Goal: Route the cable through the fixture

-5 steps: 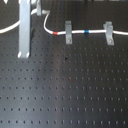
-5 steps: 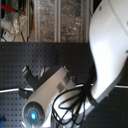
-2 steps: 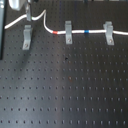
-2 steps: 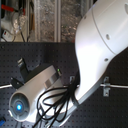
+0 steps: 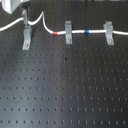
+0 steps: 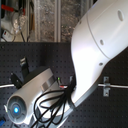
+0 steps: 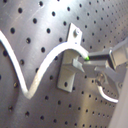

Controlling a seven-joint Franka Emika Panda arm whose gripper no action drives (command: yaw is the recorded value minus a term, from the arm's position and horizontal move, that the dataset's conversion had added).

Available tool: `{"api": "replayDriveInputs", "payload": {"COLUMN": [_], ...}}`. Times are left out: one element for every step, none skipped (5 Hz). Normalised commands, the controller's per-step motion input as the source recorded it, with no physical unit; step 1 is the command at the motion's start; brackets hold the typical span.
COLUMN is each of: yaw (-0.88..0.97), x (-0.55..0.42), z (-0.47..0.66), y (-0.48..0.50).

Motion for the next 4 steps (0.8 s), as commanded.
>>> {"api": "replayDriveInputs", "payload": {"yaw": [0.44, 0.24, 0.09, 0.09], "x": [-0.190, -0.088, 0.035, -0.021], "z": [0.07, 0.19, 0.19, 0.20], "y": [0.251, 0.173, 0.165, 0.138]}}
